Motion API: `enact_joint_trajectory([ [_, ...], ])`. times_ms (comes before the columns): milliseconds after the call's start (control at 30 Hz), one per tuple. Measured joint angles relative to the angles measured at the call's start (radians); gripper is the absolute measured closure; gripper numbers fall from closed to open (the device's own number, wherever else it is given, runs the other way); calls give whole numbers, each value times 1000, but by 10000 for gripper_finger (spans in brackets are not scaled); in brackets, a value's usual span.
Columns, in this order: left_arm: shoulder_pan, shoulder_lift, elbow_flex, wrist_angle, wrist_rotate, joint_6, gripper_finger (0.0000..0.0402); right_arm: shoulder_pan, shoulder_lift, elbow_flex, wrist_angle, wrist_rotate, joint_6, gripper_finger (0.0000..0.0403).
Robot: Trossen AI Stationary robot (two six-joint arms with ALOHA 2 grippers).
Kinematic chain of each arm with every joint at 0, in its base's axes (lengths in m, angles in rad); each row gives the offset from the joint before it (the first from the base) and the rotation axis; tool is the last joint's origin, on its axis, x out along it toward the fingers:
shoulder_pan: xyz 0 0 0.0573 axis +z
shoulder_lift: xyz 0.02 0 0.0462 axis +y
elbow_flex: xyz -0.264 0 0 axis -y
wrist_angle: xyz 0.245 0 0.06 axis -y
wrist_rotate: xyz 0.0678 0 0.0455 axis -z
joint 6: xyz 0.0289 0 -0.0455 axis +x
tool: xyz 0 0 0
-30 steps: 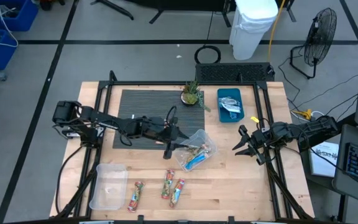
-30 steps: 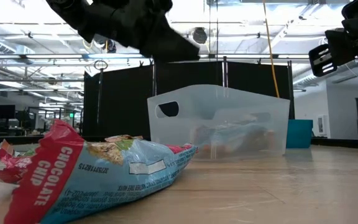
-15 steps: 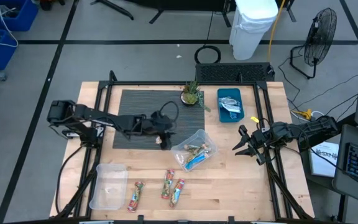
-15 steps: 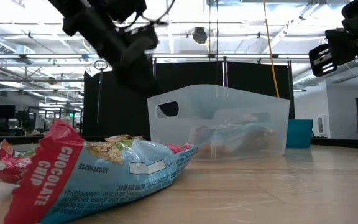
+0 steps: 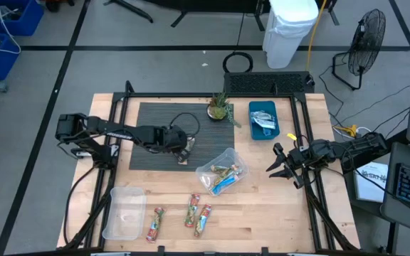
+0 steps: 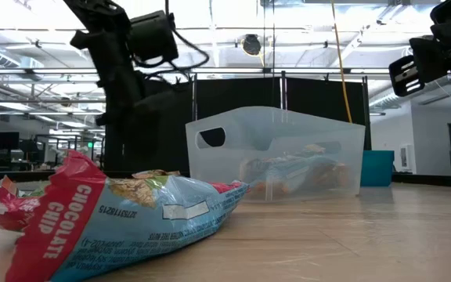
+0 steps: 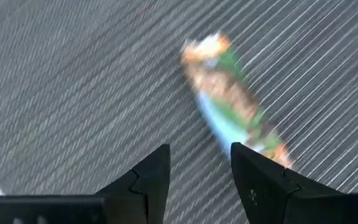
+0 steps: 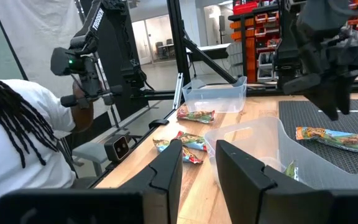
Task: Pick and place Granola Bars by type
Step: Put the yellow granola bar into the top transparent bin
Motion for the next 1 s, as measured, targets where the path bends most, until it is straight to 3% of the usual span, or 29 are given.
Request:
enact_joint_trajectory([
  [100,-21,0,0,-34,12,-55,229,0,0,0,0,0,0,314],
  [367,-81,0,0,-11,160,-67,229,0,0,0,0,0,0,314],
  [733,-128,0,-3,-8,123,-156,229,0,0,0,0,0,0,314],
  [1000,-103,0,-78,12,104,-244,229,0,0,0,0,0,0,314],
])
